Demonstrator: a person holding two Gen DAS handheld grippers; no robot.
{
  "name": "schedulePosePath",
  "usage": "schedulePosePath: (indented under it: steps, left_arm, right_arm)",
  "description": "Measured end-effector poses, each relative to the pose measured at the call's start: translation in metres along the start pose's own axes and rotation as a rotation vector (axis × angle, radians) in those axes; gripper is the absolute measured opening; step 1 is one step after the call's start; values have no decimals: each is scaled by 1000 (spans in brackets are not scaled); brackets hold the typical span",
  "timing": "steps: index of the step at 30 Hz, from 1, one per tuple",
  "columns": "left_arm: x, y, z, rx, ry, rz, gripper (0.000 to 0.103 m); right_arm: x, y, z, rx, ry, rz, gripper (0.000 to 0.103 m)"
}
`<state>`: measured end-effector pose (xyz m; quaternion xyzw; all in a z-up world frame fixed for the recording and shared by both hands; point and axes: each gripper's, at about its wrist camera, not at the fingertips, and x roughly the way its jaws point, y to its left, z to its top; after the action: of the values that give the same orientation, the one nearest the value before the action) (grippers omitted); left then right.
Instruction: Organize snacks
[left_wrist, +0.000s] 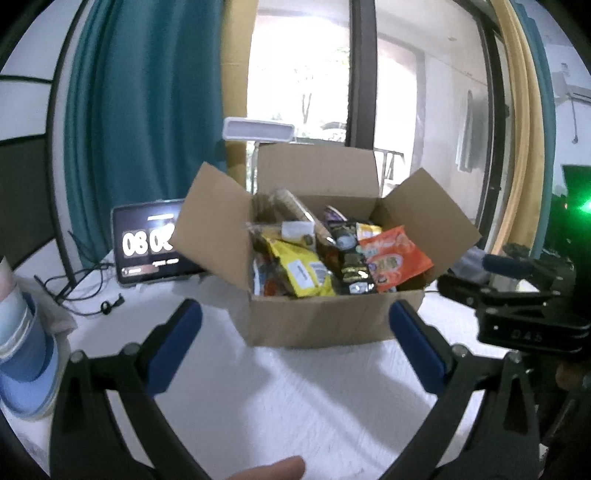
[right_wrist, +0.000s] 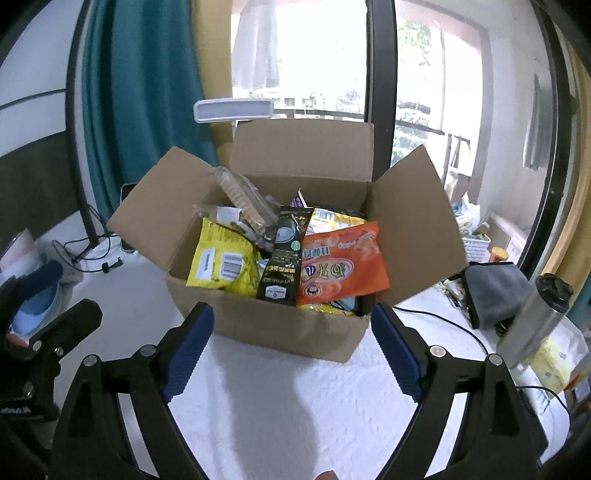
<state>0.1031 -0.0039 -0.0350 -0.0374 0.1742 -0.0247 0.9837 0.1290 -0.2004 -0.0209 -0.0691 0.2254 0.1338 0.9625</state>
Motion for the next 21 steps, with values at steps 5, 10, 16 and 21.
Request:
schedulePosePath:
  steps: [5,10,16,21]
  left_arm:
    - [-19,-2,-9,1,-14,14,102]
    - [-42,-7,-8,21,-48,13,102]
    - [-75,-11,-1,9,-127,-6,102]
    - [-96,-21,3,32,-159,-31,102]
  right_arm:
    - [-27,4,-10,-6,-47,-12,90]
    - [-52,4,-16,11,-90,-27,90]
    - [-88,4,-18,8,-156,-49,90]
    - [-114,4,-19,18,-210,-74,90]
